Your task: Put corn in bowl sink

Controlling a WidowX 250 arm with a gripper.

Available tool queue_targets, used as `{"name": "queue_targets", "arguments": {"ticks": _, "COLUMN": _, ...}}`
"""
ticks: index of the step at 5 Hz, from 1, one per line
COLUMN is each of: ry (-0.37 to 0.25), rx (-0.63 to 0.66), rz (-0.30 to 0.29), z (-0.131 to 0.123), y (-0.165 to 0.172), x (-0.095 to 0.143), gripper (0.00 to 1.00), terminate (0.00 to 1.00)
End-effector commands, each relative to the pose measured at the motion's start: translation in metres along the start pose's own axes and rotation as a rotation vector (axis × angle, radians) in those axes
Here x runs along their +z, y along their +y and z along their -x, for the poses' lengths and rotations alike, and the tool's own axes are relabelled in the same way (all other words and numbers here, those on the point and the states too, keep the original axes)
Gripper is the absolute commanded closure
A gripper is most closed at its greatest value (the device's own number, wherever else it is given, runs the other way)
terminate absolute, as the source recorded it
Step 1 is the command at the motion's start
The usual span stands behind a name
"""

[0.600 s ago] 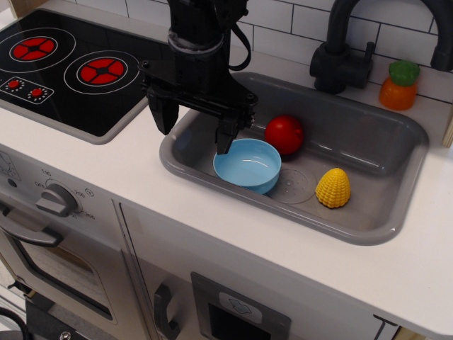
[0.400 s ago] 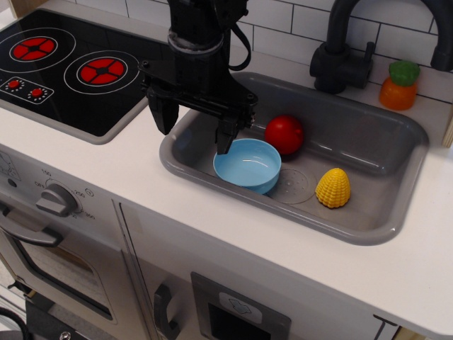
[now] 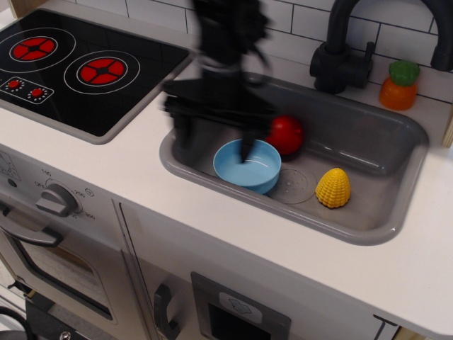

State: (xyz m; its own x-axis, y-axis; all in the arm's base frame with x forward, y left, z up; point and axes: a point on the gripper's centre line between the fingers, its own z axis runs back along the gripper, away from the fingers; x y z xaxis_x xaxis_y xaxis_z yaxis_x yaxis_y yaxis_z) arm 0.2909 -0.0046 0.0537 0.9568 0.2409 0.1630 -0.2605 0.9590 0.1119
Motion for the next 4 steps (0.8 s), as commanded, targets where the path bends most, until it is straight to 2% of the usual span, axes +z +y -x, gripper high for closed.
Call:
{"name": "queue_targets", "arguments": {"ticks": 1, "ry": -0.03, "rx": 0.125, "rz": 0.027, "z": -0.034, "y": -0.065, "x": 0.004, "gripper": 0.0, "terminate": 0.0}}
{"name": "queue_targets", "arguments": {"ticks": 2, "ry": -0.029, "rx": 0.154, "rz": 0.022, "z": -0.038, "y": -0.085, "x": -0.004, "gripper": 0.0, "terminate": 0.0}}
{"name": "queue_targets", "arguments": {"ticks": 3, "ry": -0.035, "rx": 0.169, "rz": -0.006, "z": -0.036, "y": -0.092, "x": -0.018, "gripper": 0.0, "terminate": 0.0}}
{"name": "queue_targets", "arguments": {"ticks": 4, "ry": -0.035, "rx": 0.172, "rz": -0.011, "z": -0.033, "y": -0.098, "x": -0.032, "gripper": 0.0, "terminate": 0.0}}
